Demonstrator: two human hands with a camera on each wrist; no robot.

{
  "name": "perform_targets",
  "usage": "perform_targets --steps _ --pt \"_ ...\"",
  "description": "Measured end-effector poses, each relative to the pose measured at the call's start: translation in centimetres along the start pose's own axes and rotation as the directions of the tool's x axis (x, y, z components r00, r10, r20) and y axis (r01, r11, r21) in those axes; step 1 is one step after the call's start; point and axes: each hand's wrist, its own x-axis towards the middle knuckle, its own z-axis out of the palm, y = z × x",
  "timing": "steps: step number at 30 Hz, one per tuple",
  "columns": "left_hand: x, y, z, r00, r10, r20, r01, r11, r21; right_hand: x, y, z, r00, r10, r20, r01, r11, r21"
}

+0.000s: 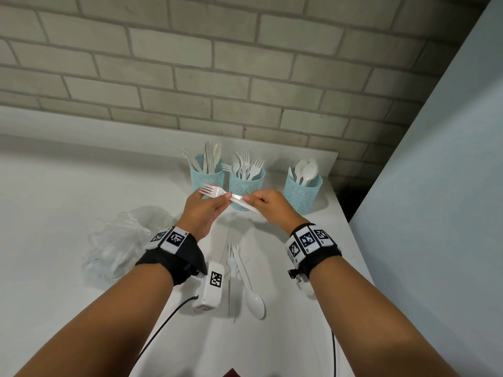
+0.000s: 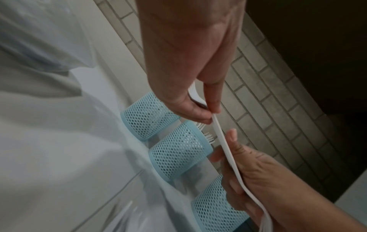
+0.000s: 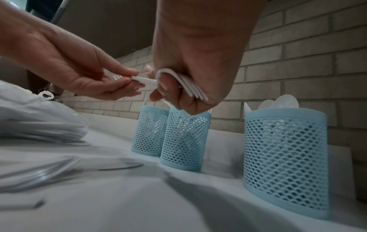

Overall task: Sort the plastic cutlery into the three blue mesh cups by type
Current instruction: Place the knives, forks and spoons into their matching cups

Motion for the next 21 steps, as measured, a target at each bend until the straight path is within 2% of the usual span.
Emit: perform_targets --steps 8,13,18,21 --pt "0.4 -0.3 -0.4 0.997 0.03 -0.077 -0.027 0.999 0.039 -0.5 -0.5 -0.9 0.987 0.11 0.114 -0.137 0.956 0.26" --pt "0.6 0.1 -1.4 0.988 0.06 -0.142 -0.068 0.996 -0.052 0.1 0.0 -1.3 0.972 0.233 -0.002 -0.227 0.947 0.228" --pt "0.0 0.4 -1.3 0.983 0.139 -0.123 -0.151 0.985 -0.086 0.4 -0.8 -1.3 0.895 0.406 -0.187 -0.267 0.821 0.505" --pt "-0.2 0.4 -1.0 0.977 0.198 -0.077 -0.203 0.978 -0.055 0.6 -1.2 -0.9 0.839 0.505 -0.201 -0.303 0.741 0.599"
